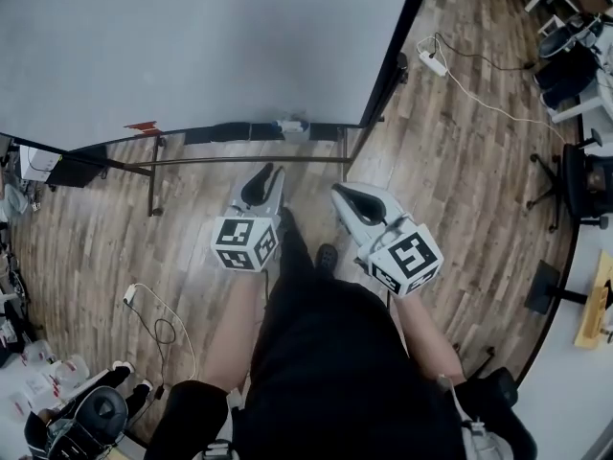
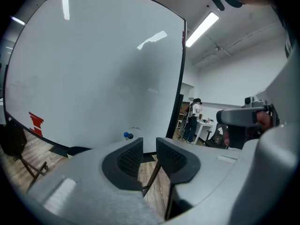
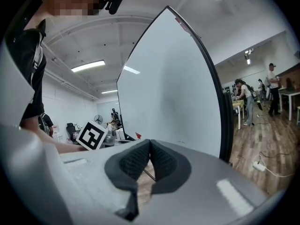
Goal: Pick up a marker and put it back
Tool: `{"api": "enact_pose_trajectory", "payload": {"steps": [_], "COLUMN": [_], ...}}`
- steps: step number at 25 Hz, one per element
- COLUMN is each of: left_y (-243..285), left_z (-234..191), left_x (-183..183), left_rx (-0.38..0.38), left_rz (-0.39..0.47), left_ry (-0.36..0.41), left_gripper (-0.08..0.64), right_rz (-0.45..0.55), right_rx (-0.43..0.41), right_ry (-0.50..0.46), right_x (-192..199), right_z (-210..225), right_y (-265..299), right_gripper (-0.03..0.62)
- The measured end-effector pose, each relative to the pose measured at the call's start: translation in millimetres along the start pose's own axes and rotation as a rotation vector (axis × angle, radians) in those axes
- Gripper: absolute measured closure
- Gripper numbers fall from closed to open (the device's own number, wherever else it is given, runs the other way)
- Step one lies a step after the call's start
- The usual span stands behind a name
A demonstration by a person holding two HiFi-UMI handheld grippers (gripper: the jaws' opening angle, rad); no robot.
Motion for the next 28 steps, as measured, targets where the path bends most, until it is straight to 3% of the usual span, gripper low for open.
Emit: {"api": "enact_pose_trajectory", "payload": {"steps": [14, 28], "left_y": [49, 91], "left_z": [-30, -45], "left_x": [8, 11], "left_rx": [-0.037, -0.062], "left_rz": [-0.032, -0.003], "left_ry": [-0.043, -0.151], "left_gripper": [0.383, 0.382], "right_rz": [-0.011, -0.048], "right_rx": [0.051, 0.047], "right_ry": [0.026, 0.077], "right_x": [-2, 15], "right_z": [2, 4], "right_y": [4, 12], "right_gripper": [0.589, 0.589]}}
Point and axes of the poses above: the fingertips, and each gripper's own axes: y forward along the fingers, z to its right, x out of its underside, the point moved 9 cm from there along -y, backward along the fingers, and after that the axes turned 3 degrees about -z, right-handed, at the moved point
